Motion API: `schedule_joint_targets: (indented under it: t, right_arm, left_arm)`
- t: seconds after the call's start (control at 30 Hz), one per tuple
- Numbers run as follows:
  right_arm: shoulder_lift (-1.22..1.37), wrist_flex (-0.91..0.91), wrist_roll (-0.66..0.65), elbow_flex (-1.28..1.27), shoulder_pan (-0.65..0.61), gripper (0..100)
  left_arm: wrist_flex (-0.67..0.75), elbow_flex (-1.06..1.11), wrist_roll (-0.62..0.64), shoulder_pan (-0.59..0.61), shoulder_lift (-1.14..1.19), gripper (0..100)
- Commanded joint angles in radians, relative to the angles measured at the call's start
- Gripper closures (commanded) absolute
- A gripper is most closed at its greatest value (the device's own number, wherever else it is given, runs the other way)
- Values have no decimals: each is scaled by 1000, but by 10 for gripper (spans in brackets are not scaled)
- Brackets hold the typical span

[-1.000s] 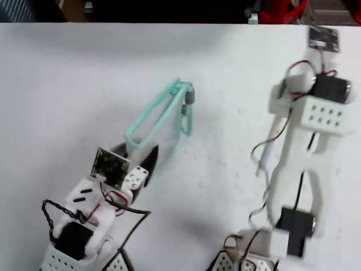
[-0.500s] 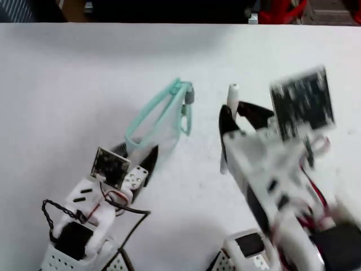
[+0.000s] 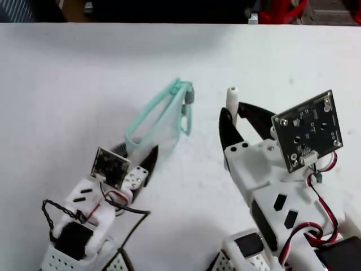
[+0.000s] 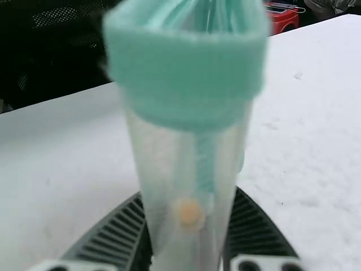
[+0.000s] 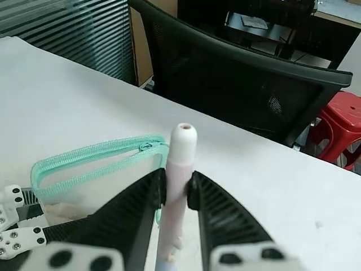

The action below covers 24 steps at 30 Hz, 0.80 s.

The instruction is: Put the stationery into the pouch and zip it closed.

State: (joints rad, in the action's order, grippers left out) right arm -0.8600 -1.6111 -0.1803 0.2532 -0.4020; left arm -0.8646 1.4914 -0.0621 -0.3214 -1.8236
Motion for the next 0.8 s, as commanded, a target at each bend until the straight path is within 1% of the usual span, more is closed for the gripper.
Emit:
schedule_joint_targets:
  t: [0.0, 0.07, 0.2, 0.23, 0.3, 0.4, 0.43, 0.5, 0.6, 0.67, 0.77]
  right_arm:
    - [-5, 38, -15, 25, -5, 981]
    - [-12, 39, -6, 25, -8, 981]
    - [-61, 51, 158, -35, -81, 981]
    - [-76, 73, 163, -68, -93, 981]
    - [-104, 160, 110, -147, -102, 981]
    - [-114, 334, -11, -267, -107, 981]
    - [-114, 398, -25, -298, -116, 981]
    - [-114, 506, -29, -333, -156, 981]
    - [-105, 599, -32, -336, -251, 981]
    - [-85, 627, -32, -334, -295, 981]
    - [-31, 631, -32, -336, -305, 981]
  left_arm:
    - [23, -3, -12, 7, 2, 854]
    - [23, -3, -12, 7, 2, 854]
    - [23, -3, -11, 7, 2, 854]
    - [23, -3, -11, 7, 2, 854]
    - [23, -3, -11, 7, 2, 854]
    - [23, -3, -12, 7, 2, 854]
    - [23, -3, -12, 7, 2, 854]
    - [23, -3, -12, 7, 2, 854]
    - [23, -3, -12, 7, 2, 853]
    - [23, -3, -12, 7, 2, 851]
    - [26, -3, -12, 7, 2, 850]
